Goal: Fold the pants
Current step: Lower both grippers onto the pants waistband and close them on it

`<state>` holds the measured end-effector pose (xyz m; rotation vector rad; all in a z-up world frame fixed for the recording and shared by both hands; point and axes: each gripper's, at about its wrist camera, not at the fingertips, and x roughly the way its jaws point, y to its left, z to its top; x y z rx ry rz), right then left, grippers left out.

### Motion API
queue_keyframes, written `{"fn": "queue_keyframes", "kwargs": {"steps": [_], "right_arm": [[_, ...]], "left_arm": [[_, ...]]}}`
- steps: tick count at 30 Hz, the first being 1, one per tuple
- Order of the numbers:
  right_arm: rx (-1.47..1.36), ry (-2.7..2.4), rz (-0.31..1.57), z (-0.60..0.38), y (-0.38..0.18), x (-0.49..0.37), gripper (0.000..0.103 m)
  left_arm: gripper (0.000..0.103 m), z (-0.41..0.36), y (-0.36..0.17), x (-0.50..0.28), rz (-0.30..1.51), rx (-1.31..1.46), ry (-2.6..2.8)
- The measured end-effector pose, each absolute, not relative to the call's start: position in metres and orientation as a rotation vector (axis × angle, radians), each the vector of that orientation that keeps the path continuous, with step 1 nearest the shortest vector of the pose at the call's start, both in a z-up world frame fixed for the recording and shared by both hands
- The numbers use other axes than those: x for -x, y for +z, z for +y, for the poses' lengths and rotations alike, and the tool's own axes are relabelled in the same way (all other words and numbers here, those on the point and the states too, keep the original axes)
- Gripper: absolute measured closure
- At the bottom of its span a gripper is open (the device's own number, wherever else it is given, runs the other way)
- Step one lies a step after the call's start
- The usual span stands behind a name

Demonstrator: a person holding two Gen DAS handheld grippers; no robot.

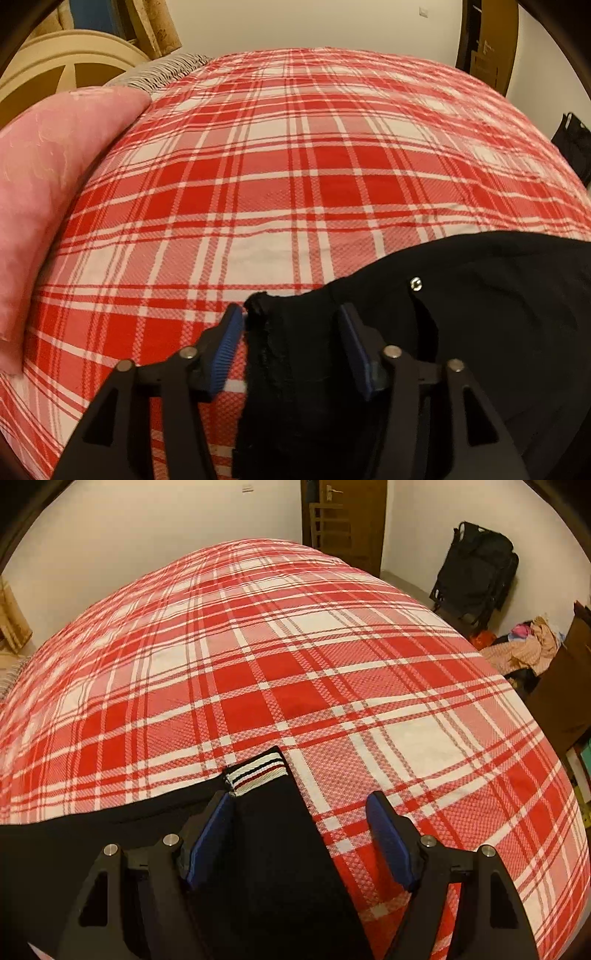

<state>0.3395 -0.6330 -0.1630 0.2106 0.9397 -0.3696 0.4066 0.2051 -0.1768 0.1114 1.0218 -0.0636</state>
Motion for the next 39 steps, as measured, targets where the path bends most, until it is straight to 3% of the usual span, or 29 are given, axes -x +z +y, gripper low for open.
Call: {"fn": "queue_keyframes", "kwargs": {"steps": [9,14,16,20,25,26,27,28,29,30,31,32,33,35,39], "right_arm": [[-0.191,-0.375,0.945,-0.633,-0.165,-0.350,0.029],[-0.208,-0.335,0.949,-0.635,-0.164,-0.351,0.041],[-0.210,-0.311,0.952,-0.635,-0.162,-0.352,0.050],[-0.229,-0.278,0.949,-0.639,-0.160,-0.353,0.051],[-0.282,-0.257,0.922,-0.645,-0.161,-0.356,0.051],[-0.279,-0.255,0.927,-0.643,-0.162,-0.359,0.051],[-0.277,-0.253,0.931,-0.641,-0.163,-0.360,0.060],[-0.289,-0.237,0.933,-0.638,-0.162,-0.362,0.080],[-0.304,-0.221,0.932,-0.636,-0.160,-0.362,0.081],[-0.289,-0.235,0.932,-0.632,-0.157,-0.361,0.093],[-0.275,-0.244,0.937,-0.630,-0.155,-0.360,0.095],[-0.279,-0.250,0.936,-0.628,-0.152,-0.356,0.095],[-0.275,-0.259,0.933,-0.626,-0.149,-0.353,0.096],[-0.254,-0.271,0.912,-0.621,-0.139,-0.340,0.096],[-0.244,-0.269,0.832,-0.613,-0.107,-0.309,0.096]], "left_arm": [[0.036,0.212,-0.177,-0.408,1.033,-0.129,-0.120],[0.034,0.203,-0.181,-0.417,1.040,-0.151,-0.151],[0.044,0.203,-0.182,-0.415,1.042,-0.126,-0.208],[0.052,0.199,-0.180,-0.411,1.015,-0.150,-0.233],[0.053,0.193,-0.178,-0.412,1.018,-0.196,-0.226],[0.049,0.192,-0.178,-0.413,1.019,-0.208,-0.214],[0.046,0.192,-0.178,-0.414,1.019,-0.218,-0.207],[0.046,0.190,-0.178,-0.416,1.019,-0.231,-0.202],[0.046,0.189,-0.178,-0.417,1.024,-0.233,-0.201],[0.047,0.190,-0.179,-0.417,1.030,-0.231,-0.203],[0.049,0.189,-0.179,-0.417,1.035,-0.232,-0.209],[0.056,0.188,-0.178,-0.417,1.039,-0.235,-0.215],[0.071,0.186,-0.177,-0.415,1.034,-0.242,-0.242],[0.081,0.180,-0.173,-0.411,1.022,-0.287,-0.259],[0.082,0.179,-0.155,-0.399,0.954,-0.327,-0.248]]}}
